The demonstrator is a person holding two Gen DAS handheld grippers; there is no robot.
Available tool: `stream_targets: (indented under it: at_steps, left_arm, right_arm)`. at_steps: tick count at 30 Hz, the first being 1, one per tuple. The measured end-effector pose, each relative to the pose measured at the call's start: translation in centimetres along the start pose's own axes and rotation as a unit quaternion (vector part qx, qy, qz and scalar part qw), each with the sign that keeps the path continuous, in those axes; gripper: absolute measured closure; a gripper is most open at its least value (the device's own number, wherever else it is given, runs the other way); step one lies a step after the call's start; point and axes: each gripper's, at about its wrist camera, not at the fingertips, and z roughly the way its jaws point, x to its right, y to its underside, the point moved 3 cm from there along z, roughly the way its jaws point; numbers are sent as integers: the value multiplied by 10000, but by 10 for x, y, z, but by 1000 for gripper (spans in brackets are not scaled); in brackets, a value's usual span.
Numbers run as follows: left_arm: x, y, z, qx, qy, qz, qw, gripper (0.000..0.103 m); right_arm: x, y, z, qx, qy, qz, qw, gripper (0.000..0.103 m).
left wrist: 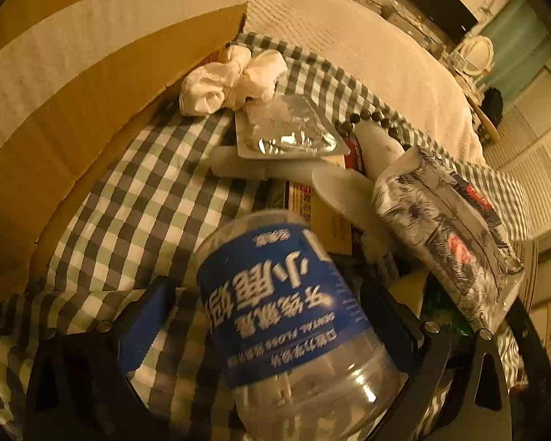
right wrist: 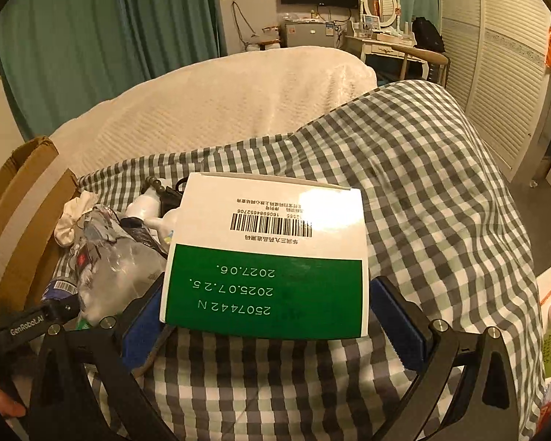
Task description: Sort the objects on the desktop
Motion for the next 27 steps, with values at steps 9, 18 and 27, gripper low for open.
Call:
stream_targets:
  at_steps: [9, 18, 27]
  left_arm:
    - [5, 13, -17, 48, 138, 613, 9980, 36]
    - [4, 21, -61, 704, -104, 944, 9930, 36]
    - [12, 22, -112, 1429, -180, 1232, 9819, 37]
  right_arm:
    - [-6, 11, -11, 100, -51, -177, 9998, 10]
    - [-2, 21, -36, 262, -30, -206, 9994, 10]
    - [-9, 24, -76, 525, -64, -289, 9982, 11]
